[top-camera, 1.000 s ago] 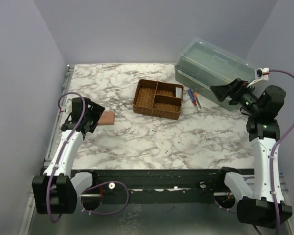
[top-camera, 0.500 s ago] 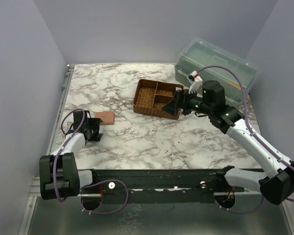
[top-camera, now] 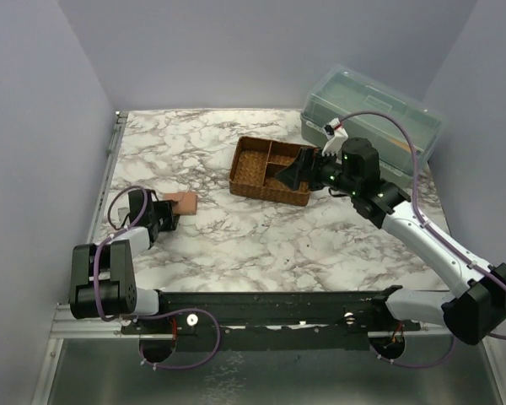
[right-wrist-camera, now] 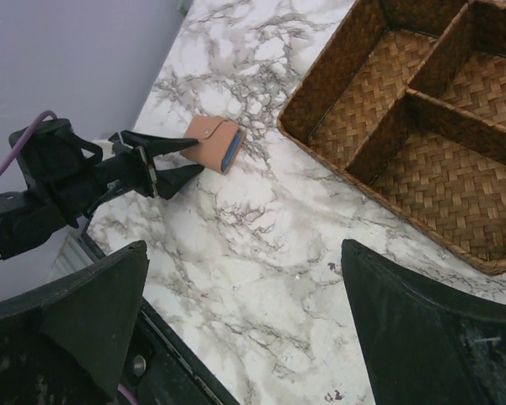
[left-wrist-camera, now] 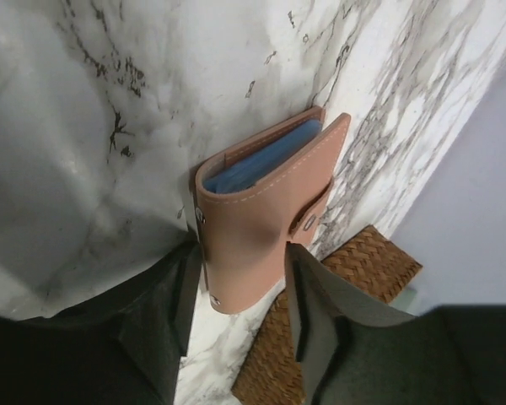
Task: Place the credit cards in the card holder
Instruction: Move the card holder to the center of the board.
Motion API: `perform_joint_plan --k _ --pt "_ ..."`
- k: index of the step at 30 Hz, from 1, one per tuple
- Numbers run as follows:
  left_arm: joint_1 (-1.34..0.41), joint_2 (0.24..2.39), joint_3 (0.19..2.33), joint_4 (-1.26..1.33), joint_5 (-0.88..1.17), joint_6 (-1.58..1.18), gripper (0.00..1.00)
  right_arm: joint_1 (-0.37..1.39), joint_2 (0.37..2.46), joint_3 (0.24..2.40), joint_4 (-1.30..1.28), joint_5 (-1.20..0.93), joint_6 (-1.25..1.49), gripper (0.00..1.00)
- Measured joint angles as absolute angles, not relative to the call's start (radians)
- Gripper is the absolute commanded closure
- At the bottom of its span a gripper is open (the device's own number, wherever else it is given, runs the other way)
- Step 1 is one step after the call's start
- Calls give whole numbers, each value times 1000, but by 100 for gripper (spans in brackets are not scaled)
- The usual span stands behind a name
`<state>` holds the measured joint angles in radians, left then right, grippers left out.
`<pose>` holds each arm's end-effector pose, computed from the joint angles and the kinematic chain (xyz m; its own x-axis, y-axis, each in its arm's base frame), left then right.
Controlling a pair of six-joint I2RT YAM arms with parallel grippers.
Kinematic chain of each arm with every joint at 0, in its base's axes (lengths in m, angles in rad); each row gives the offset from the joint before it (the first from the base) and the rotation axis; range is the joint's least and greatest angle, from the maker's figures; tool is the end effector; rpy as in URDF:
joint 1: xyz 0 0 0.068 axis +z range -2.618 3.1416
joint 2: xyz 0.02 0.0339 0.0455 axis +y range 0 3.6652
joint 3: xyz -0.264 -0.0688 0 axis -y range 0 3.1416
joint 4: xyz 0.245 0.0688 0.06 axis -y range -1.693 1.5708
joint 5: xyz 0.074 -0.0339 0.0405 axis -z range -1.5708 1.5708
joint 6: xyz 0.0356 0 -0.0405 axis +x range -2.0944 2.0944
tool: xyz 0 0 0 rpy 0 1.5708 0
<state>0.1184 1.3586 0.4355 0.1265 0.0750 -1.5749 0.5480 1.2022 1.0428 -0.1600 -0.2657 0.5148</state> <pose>0.2353 0.0253 0.1341 0.0687 -0.9960 0.0564 -0.7097 -0.0885 -0.6989 0.2334 0.1534 0.3461 -0.5856 0.1992 -0.7858 -0.4908 0.6844 0.5392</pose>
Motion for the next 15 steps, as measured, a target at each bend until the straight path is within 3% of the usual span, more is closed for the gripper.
perform_joint_plan --k 4,7,15 --pt "118 1417 468 141 83 -1530 78 549 1247 1071 -175 -237 512 0" --pt "117 1457 507 127 96 -1441 89 551 1274 1075 -178 -220 505 0" --pt "89 1456 583 60 128 -1171 94 634 1393 1104 -173 -180 489 0"
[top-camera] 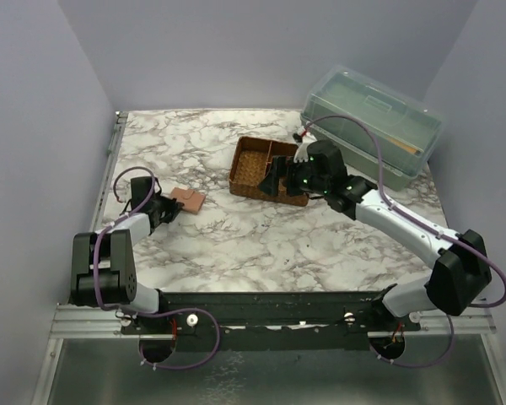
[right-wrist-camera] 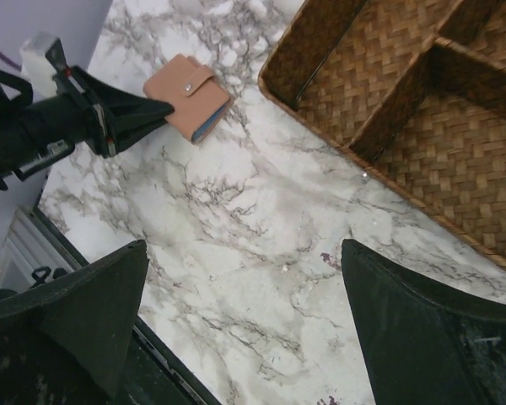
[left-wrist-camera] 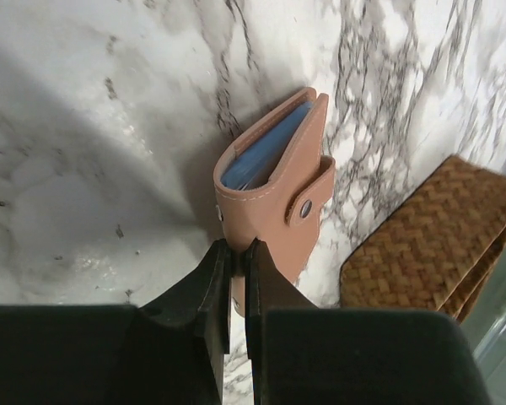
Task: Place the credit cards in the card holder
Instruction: Move the card holder to the center of the board.
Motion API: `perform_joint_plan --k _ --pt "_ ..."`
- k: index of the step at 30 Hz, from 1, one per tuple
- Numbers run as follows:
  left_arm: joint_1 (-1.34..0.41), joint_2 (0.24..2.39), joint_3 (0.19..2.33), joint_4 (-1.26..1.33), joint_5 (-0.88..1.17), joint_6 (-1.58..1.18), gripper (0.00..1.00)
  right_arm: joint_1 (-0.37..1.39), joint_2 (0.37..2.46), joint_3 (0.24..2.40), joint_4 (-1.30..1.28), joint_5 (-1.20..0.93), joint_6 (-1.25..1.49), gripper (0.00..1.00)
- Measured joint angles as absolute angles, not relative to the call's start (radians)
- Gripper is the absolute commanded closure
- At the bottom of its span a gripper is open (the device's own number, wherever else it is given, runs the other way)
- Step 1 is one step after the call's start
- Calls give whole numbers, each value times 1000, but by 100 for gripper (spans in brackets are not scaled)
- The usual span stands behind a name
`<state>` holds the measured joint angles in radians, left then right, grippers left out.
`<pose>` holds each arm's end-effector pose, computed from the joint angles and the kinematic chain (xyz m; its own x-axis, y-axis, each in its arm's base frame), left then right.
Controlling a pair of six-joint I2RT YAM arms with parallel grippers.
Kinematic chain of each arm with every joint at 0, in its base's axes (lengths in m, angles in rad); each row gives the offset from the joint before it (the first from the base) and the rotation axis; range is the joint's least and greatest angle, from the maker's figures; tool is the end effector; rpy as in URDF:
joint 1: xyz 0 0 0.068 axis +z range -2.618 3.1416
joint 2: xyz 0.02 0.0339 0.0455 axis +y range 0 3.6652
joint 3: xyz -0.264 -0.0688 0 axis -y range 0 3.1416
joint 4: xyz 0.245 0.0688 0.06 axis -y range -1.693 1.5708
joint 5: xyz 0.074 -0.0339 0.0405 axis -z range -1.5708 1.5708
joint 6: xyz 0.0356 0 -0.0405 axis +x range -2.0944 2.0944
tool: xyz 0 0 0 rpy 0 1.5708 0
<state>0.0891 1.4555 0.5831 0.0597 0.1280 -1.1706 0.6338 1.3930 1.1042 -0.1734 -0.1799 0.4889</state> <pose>0.2676 0.0193 0.1473 -0.2810 -0.9422 -0.1825 -0.6664 0.3284 -0.6693 0.2564 0.1963 0.3125 -0.6515 0.0946 -0.7527 -0.4596 0.7402 0.4908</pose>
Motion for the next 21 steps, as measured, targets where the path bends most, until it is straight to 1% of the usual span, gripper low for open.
perform_joint_plan --k 4,6,8,13,15,18,21 --pt "52 1443 616 -10 174 -1043 94 678 1460 1108 -169 -185 472 0" --pt "-5 1420 628 -40 175 -995 94 688 1495 1108 -159 -199 468 5" --pt "-102 1391 632 -64 172 -941 94 688 1533 1108 -158 -207 462 9" --pt "-326 1397 660 -114 202 -867 94 695 1594 1087 -168 -211 462 10" --pt "-383 1414 671 -124 226 -847 94 715 1593 1071 -173 -201 462 13" --pt "-429 1438 682 -136 254 -831 94 766 1593 1049 -173 -186 471 19" --pt "-459 1487 712 -147 289 -818 94 817 1596 1025 -176 -143 497 21"
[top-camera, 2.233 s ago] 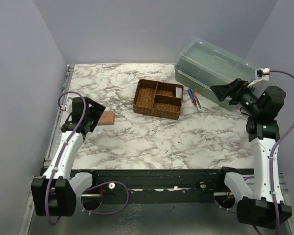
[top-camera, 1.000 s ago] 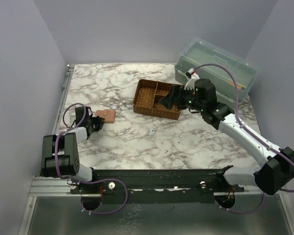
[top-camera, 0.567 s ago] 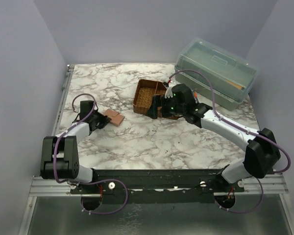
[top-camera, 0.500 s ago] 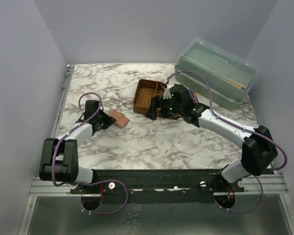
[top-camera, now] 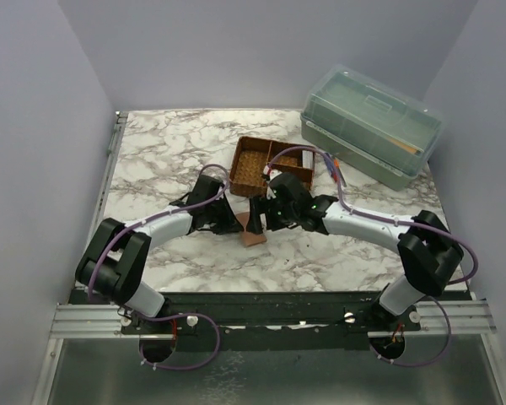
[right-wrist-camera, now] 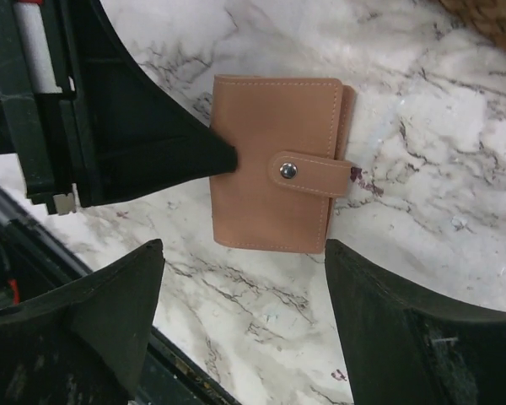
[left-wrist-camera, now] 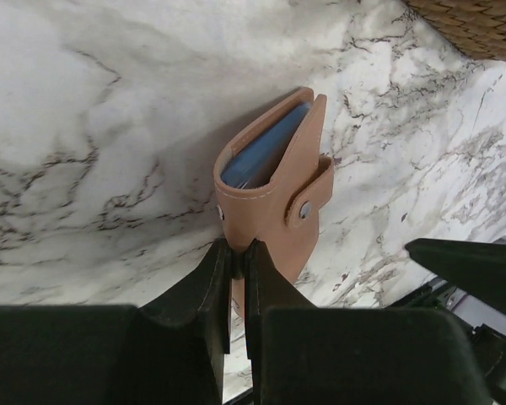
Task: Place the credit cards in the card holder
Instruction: Move the card holder to the center of the board, then open the card holder at the center of the board.
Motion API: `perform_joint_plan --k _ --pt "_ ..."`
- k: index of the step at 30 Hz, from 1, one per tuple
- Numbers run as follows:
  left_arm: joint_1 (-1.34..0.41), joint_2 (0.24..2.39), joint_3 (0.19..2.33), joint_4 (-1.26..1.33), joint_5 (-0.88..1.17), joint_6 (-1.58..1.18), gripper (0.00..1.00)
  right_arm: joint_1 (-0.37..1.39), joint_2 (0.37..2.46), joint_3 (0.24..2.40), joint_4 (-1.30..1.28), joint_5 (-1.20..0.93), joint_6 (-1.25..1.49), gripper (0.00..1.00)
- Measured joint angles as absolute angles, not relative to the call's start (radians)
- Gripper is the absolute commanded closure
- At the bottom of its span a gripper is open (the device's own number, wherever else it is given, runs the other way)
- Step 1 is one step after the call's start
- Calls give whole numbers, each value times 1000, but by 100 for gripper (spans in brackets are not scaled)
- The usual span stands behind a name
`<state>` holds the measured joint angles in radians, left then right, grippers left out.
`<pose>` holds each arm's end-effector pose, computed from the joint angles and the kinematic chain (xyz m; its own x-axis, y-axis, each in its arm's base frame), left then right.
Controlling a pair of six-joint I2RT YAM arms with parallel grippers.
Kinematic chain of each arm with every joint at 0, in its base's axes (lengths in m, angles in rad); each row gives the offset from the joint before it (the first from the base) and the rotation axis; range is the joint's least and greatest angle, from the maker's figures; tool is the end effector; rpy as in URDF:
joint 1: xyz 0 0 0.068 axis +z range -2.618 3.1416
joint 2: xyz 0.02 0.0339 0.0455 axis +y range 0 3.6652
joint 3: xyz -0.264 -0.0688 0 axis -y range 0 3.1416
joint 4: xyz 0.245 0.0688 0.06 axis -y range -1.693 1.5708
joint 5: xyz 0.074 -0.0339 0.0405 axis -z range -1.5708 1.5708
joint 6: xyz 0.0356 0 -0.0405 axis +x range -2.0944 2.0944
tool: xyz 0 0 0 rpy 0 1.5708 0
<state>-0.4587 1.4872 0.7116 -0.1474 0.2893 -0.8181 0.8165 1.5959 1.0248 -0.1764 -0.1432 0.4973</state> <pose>0.2467 -0.1331 0.1617 -0.9112 -0.3302 -0.2465 -0.1262 0.7931 -0.5959 0.2327 0.2551 0.2212 -0.7874 -0.1485 -0.5983 -0.4748 0.7650 0.4351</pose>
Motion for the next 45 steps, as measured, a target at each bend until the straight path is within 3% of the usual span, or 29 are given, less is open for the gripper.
perform_joint_plan --k 7,14,17,22,26,31,34,36,41,45 --pt "-486 1565 767 -148 359 -803 94 934 1656 1009 -214 67 576 28" --pt "-506 1595 767 -142 424 -802 94 962 1713 1009 -230 221 604 49" --pt "-505 1603 767 -137 437 -803 94 962 1726 1011 -234 271 602 49" --pt "-505 1607 756 -118 442 -802 95 968 1750 1031 -237 322 594 40" --pt "-499 1628 756 -110 451 -803 95 974 1771 1046 -240 337 585 40" --pt "-493 1637 756 -106 462 -803 95 983 1780 1058 -257 379 609 50" --pt "-492 1637 756 -105 463 -799 97 988 1774 1044 -244 404 629 73" --pt "-493 1638 756 -99 468 -792 99 982 1761 1027 -228 408 648 80" --pt "-498 1649 761 -86 487 -783 99 965 1726 994 -208 384 667 87" --pt "-500 1654 762 -86 499 -779 100 925 1663 918 -155 335 672 99"
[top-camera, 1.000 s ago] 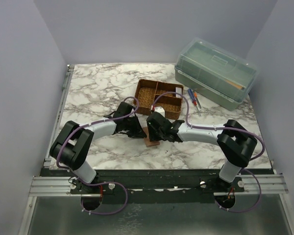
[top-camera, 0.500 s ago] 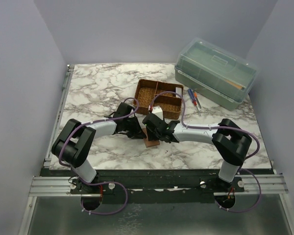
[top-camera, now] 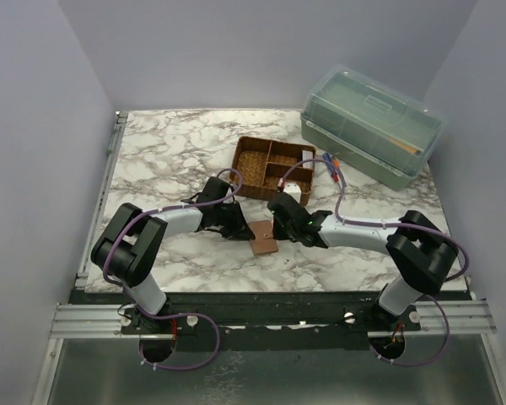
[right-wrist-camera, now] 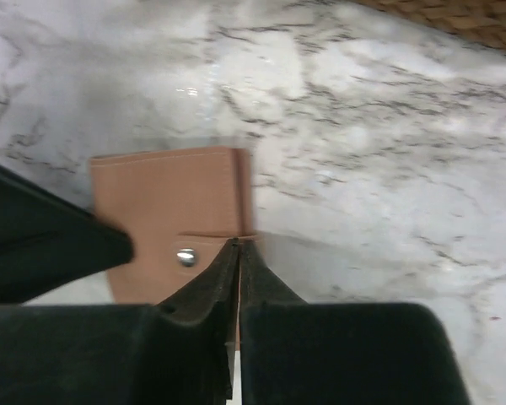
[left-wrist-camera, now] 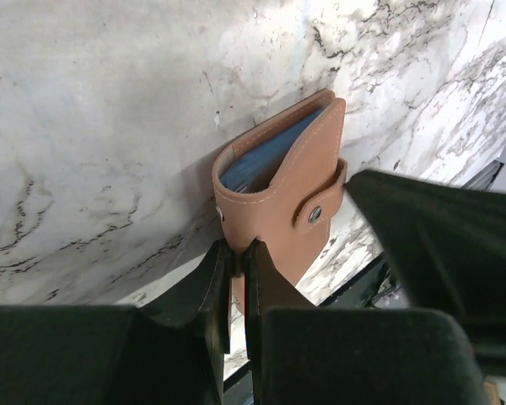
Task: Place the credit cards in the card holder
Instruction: Open the card holder at the center of the board.
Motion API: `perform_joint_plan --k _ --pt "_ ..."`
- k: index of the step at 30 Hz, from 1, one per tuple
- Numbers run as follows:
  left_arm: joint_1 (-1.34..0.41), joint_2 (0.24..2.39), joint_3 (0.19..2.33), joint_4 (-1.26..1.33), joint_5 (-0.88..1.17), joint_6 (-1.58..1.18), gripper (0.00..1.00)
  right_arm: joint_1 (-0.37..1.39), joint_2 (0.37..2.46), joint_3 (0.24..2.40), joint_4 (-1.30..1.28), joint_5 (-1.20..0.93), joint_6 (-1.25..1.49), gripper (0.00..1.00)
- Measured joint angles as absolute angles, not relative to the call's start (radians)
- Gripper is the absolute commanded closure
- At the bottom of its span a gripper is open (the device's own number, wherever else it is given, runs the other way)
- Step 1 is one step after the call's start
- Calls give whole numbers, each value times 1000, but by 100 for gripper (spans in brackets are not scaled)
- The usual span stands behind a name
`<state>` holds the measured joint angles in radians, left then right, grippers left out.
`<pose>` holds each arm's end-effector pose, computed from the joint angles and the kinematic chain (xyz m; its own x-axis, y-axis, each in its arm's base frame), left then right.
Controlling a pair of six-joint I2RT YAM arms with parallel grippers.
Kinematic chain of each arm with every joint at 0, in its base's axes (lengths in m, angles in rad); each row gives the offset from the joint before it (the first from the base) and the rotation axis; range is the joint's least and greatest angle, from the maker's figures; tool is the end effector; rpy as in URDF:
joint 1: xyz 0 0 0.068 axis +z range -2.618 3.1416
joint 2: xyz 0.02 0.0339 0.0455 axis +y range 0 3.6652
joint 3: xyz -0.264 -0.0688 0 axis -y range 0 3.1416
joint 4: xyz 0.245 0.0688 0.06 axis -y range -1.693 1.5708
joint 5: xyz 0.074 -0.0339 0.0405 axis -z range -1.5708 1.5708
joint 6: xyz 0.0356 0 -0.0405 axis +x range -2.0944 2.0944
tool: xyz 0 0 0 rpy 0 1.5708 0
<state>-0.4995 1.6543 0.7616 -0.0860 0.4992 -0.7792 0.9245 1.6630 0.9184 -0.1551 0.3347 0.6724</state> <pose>0.2562 -0.1592 0.1361 -0.9786 -0.1689 -0.1179 -0.0458 0.7366 -0.6748 0.2093 0.2580 0.1702 -0.7620 -0.0332 -0.6467 -0.1999 0.9620 0.1861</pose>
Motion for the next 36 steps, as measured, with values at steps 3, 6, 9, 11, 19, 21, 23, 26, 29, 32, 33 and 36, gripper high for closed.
perform_joint_plan --k 3,6,9,11,19,21,23,26,29,32,33,36 --pt "-501 1654 762 -94 508 -776 100 855 1600 817 -101 259 685 99" --pt "-501 1654 762 -95 509 -775 100 799 1550 738 -65 204 693 81" --pt "-501 1654 762 -97 515 -773 100 795 1525 728 -63 174 679 65" --pt "-501 1654 762 -101 524 -773 100 814 1518 752 -87 184 659 56" --pt "-501 1654 762 -108 539 -773 100 981 1594 1007 -253 314 615 55" --pt "-501 1654 762 -108 539 -773 100 995 1624 1029 -258 321 610 61" --pt "-501 1654 762 -109 539 -773 100 995 1646 1028 -264 321 609 63" --pt "-501 1654 762 -109 539 -773 100 993 1667 1020 -264 321 607 65" --pt "-501 1654 762 -109 539 -773 100 993 1677 1014 -263 321 604 69" --pt "-501 1654 762 -109 539 -773 100 993 1695 1013 -262 319 603 71" --pt "-501 1654 762 -109 539 -773 100 993 1702 1012 -262 316 604 70" --pt "-501 1654 762 -109 539 -773 100 993 1710 1000 -250 310 607 68"
